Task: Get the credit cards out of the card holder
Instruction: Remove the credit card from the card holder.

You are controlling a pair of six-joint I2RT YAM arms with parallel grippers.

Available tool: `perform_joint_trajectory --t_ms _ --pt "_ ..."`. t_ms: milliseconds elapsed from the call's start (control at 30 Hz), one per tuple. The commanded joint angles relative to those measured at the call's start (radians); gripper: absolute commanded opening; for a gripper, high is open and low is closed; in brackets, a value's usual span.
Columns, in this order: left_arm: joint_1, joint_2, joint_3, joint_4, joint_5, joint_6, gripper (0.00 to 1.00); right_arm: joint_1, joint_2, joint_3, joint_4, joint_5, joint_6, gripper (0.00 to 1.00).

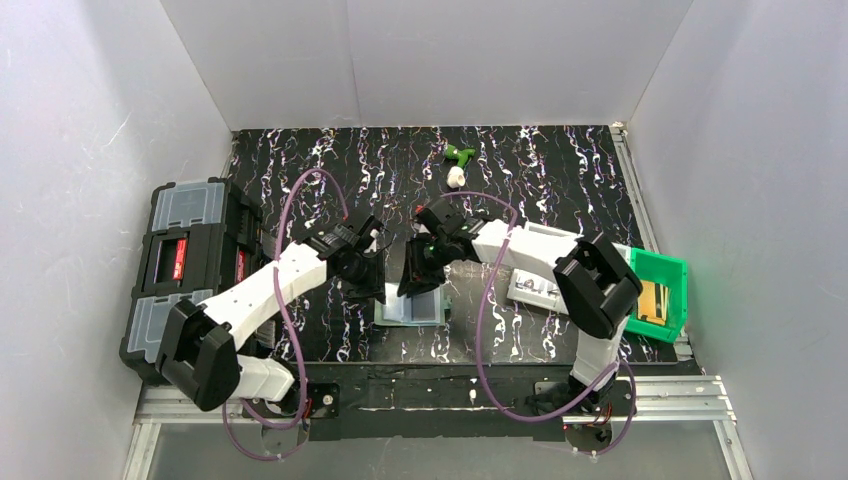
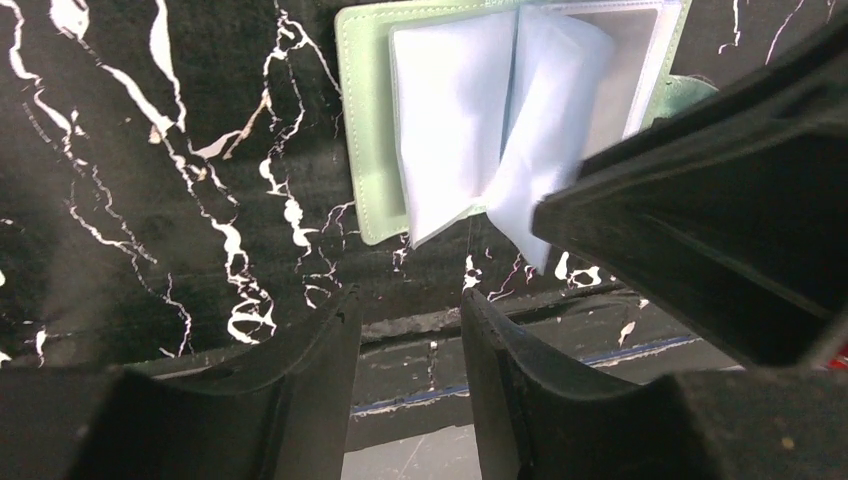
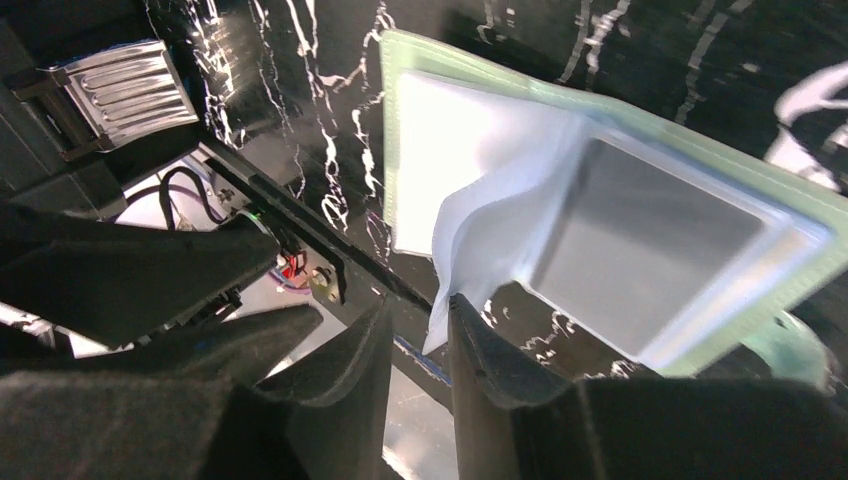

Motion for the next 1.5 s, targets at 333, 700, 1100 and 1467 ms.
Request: perform_joint_trajectory --t_ms 333,700,1100,1467 --pt "0.018 -0.145 0.036 -0.107 -0.012 0.020 0.40 0.065 0.238 0.233 -0.066 -0.014 -0.023 0.48" --pt "0.017 -0.099 0.060 -0.028 0.117 -0.011 0.38 0.032 0.105 0.200 -0.107 0.028 -0.037 0.66" --pt "-0.081 0.176 0.157 0.098 0.121 -0.047 0.31 -0.071 -0.066 -0.093 -0.075 0.069 -0.049 0.52" --pt "-0.096 0.376 0.153 0.189 0.096 -0.044 0.14 -0.082 -0.033 -0.150 -0.041 0.072 -0.049 0.30"
